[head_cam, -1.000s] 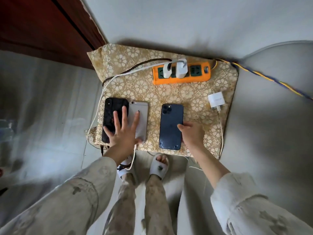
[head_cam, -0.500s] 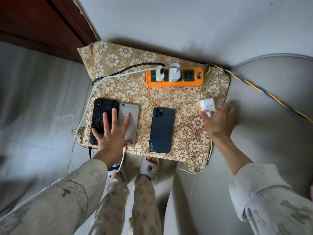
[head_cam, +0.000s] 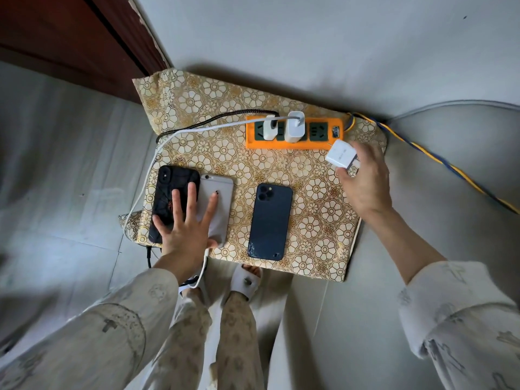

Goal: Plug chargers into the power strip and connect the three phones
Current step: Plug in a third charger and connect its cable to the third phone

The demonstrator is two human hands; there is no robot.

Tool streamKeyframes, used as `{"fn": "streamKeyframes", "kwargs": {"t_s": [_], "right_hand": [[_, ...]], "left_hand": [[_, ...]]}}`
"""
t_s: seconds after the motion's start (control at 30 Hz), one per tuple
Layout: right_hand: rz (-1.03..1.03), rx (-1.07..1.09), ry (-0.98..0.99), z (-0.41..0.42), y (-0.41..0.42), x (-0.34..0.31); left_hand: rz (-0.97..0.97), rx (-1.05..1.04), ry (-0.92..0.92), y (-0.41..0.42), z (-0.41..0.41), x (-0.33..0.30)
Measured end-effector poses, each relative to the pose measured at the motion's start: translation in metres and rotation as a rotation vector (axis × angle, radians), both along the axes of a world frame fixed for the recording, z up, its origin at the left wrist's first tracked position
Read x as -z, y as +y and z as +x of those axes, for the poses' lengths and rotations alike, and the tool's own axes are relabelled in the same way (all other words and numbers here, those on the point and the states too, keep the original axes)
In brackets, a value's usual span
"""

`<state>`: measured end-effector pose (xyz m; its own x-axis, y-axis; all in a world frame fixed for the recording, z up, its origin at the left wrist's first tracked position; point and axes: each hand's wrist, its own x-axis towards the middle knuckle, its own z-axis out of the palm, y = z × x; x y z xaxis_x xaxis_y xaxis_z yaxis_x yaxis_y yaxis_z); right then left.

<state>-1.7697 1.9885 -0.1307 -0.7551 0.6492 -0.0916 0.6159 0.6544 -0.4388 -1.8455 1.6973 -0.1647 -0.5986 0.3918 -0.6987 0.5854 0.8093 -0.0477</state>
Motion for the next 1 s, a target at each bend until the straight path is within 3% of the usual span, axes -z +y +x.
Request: {"fn": "streamKeyframes", "kwargs": {"t_s": [0.3, 0.43, 0.67, 0.77, 1.0], "right_hand": [[-0.115, 0.151, 0.149, 0.005, -0.023, -0.025], [-0.197, 0.227, -0.051, 0.047, -0.043, -0.035], [-0.503, 0.584, -0.165, 0.100, -0.081, -0.073], [-0.594, 0.655, -0.196, 0.108, -0.091, -0.098], [-1.063, 0.767, -0.180, 0.117, -0.104, -0.170]], "left_hand": [[0.027, -0.019, -0.028, -0.001, 0.000, -0.002], [0.054, -0.038, -0.058, -0.002, -0.001, -0.003], [0.095, -0.063, -0.099, -0.002, -0.004, -0.007], [0.102, -0.063, -0.124, -0.002, -0.006, -0.011], [0.112, -0.075, -0.196, -0.002, -0.011, -0.022]]}}
